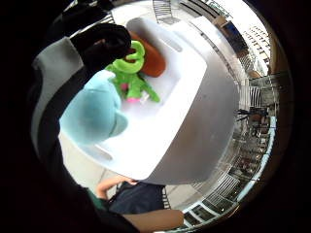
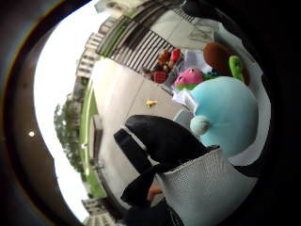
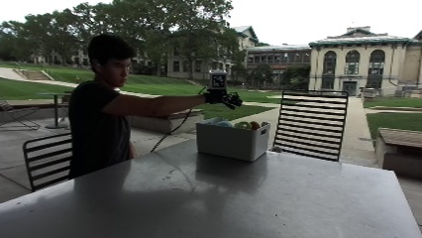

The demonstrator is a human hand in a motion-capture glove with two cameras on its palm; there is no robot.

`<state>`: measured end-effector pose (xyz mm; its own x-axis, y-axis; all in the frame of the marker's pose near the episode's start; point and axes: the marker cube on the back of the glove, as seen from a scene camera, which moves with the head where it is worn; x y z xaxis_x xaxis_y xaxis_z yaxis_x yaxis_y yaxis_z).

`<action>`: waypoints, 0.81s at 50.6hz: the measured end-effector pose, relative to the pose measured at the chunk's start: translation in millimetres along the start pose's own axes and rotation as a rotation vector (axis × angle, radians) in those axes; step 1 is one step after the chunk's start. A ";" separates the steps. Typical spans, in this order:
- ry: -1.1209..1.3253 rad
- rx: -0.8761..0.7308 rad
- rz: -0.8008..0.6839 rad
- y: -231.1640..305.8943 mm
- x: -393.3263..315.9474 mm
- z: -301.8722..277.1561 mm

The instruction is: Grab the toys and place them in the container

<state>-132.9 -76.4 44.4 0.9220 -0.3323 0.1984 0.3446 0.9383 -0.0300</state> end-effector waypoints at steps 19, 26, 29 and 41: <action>0.188 0.083 -0.009 42.2 95.9 -39.2; 0.236 0.082 0.181 66.4 109.3 -43.3; 0.240 0.087 0.235 79.8 108.1 -43.8; 0.287 0.131 0.363 125.4 198.9 -45.0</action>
<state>101.7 -29.1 36.0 0.9964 0.0229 -0.0815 -0.0163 0.9967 0.0799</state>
